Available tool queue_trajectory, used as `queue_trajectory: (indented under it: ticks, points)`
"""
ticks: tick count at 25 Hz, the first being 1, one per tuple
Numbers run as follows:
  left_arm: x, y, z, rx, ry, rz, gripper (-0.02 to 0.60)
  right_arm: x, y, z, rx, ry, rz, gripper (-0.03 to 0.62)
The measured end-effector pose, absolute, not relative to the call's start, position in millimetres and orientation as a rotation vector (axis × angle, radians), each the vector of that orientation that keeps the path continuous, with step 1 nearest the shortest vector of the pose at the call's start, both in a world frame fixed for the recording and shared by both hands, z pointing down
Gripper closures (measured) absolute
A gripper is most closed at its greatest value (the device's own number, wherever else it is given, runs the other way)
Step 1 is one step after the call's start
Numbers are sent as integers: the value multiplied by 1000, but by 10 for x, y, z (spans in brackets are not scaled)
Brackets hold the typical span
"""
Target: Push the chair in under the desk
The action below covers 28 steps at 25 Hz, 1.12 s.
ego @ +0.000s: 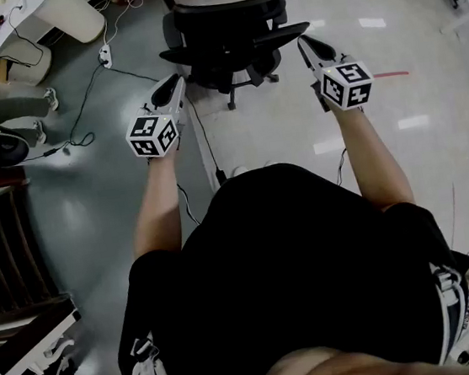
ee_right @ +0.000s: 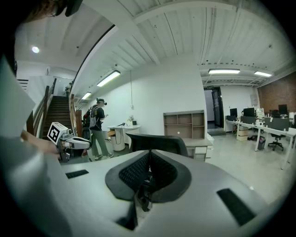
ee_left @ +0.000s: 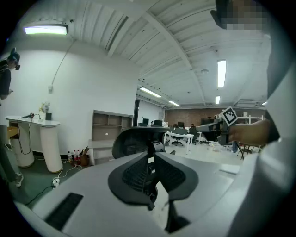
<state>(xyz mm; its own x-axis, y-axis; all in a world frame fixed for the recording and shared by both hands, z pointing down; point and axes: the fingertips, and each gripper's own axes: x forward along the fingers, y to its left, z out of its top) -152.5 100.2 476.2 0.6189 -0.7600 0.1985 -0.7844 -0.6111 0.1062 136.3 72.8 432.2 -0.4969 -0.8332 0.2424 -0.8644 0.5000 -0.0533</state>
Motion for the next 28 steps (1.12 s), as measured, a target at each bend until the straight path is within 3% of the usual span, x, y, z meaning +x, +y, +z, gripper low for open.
queue_trajectory:
  ticks: [14, 28]
  points:
    - [-1877, 990, 4736, 2700, -1198, 173, 528, 923, 789, 4283, 1503, -2520, 242, 591]
    - [-1786, 731, 4598, 2715, -1153, 149, 529, 902, 525, 4164, 1571, -2494, 229, 592]
